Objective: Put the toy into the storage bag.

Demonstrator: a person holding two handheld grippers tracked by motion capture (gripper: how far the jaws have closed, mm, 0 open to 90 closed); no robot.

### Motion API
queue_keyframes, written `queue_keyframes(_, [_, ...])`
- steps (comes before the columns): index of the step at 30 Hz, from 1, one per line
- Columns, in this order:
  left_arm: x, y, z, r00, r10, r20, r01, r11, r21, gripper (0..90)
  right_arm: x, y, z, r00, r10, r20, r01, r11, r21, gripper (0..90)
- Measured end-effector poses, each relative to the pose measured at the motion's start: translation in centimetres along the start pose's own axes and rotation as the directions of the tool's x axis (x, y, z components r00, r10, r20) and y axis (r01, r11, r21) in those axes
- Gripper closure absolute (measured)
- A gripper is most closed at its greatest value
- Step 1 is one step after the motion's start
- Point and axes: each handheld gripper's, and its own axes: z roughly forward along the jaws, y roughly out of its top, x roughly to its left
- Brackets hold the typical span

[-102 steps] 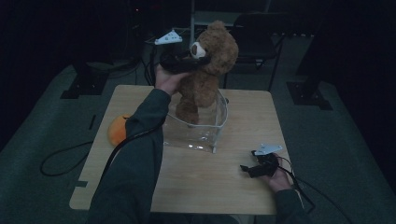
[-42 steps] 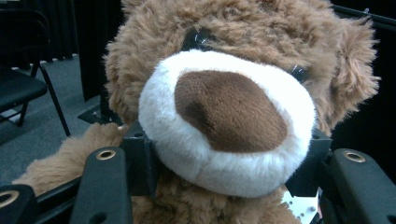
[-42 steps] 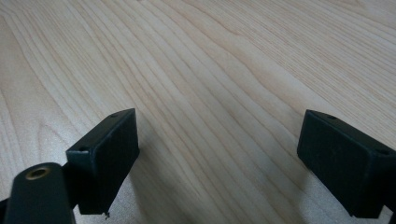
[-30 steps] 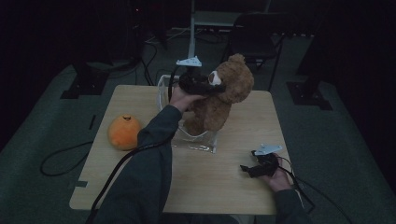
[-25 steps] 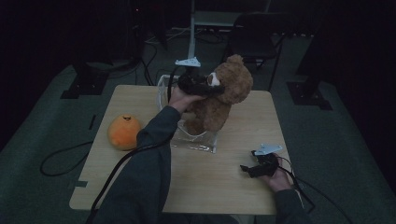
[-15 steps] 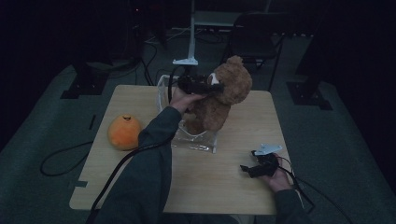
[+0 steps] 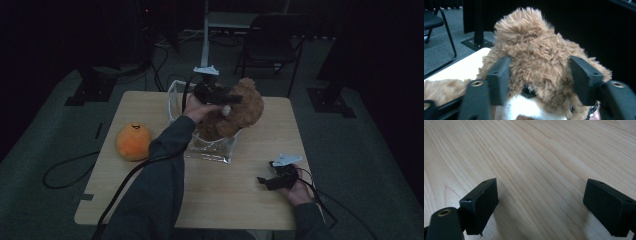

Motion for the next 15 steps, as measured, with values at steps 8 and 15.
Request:
queue_keyframes(8, [0.1, -0.1, -0.9, 0.9992, 0.006, -0.040, -0.006, 0.9999, 0.011, 50.7, 0.0, 0.0, 0.0, 1.0000, 0.000, 0.000, 0.000, 1.000, 0.000, 12.1])
queue_keyframes(15, [0.5, -0.8, -1.6, 0.9986, -0.005, -0.052, 0.007, 0.9992, 0.040, 52.5, 0.0, 0.0, 0.0, 1.0000, -0.001, 0.001, 0.001, 1.000, 0.000, 12.1])
